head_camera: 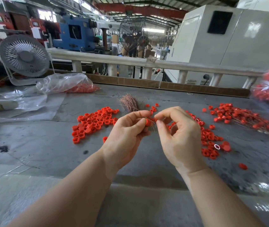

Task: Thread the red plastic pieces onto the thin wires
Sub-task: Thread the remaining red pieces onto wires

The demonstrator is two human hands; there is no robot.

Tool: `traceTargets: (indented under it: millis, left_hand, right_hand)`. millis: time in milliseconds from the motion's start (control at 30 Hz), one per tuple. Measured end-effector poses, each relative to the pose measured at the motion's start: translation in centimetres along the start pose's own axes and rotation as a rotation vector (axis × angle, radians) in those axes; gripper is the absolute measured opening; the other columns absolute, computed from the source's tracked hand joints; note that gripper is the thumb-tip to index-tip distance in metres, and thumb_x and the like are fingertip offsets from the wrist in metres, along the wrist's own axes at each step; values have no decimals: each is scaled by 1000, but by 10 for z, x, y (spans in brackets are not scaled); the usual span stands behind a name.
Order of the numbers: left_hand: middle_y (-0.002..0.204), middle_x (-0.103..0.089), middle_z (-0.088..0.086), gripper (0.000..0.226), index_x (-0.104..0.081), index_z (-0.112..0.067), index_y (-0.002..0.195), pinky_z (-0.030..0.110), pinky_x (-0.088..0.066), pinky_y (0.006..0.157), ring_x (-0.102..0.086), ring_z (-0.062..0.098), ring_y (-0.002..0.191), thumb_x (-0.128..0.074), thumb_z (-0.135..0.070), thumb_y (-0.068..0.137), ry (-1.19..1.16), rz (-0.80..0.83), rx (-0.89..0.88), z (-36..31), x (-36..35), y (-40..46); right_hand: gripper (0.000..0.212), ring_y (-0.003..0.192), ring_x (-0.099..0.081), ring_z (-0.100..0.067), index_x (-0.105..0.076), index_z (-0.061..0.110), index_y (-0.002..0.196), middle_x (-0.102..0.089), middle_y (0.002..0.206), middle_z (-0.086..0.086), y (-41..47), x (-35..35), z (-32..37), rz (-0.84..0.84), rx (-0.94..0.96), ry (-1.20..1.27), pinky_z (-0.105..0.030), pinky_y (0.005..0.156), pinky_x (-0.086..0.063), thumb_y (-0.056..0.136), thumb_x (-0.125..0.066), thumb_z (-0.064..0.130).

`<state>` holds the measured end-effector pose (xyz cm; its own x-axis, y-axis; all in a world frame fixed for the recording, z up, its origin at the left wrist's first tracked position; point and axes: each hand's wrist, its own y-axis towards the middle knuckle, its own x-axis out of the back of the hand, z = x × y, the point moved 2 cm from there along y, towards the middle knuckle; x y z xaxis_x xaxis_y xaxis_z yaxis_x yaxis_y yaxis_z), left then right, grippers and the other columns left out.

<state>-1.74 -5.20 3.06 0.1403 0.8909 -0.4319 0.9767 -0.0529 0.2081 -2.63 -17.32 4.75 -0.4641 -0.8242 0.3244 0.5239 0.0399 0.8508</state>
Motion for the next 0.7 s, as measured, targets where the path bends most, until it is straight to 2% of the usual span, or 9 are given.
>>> traceTargets:
  millis: [167,267,367,500,700]
  left_hand:
    - [59,-60,-1,22,-53,-12,87,24,-47,64,-54,9,57,-46,8,90,12,-52,-45,-2,3,0]
    - [65,-62,4,19,-54,-10,83,26,-50,67,-58,15,62,-50,8,87,20,-47,-67,-3,4,1]
    - [68,-67,4,17,-60,-7,80,23,-55,66,-65,12,63,-51,7,84,-3,-12,-68,-4,2,0]
    - [68,-70,5,17,-63,-4,79,21,-55,63,-68,12,64,-51,7,83,-85,-10,-41,-4,0,-1]
    - [68,-70,7,14,-64,-2,78,20,-55,62,-67,11,62,-53,6,81,-99,-18,-8,-5,-1,-3]
  right_hand:
    - [10,73,-55,-7,-66,15,86,-60,80,6,-2,-6,-1,107,-107,39,-14,64,-37,80,-59,18]
    - [12,73,-56,-4,-68,19,88,-64,81,10,-2,-7,-2,171,-162,84,-9,64,-37,81,-60,25]
    - [4,72,-58,-1,-69,18,86,-66,78,11,-1,-6,-4,181,-207,156,-7,66,-38,83,-67,18]
    - [12,70,-59,-1,-68,23,82,-65,75,13,1,-5,-5,164,-236,200,-9,66,-40,81,-70,11]
    - [12,70,-60,0,-70,21,83,-66,75,13,1,-4,-3,153,-244,210,-9,65,-43,81,-70,10]
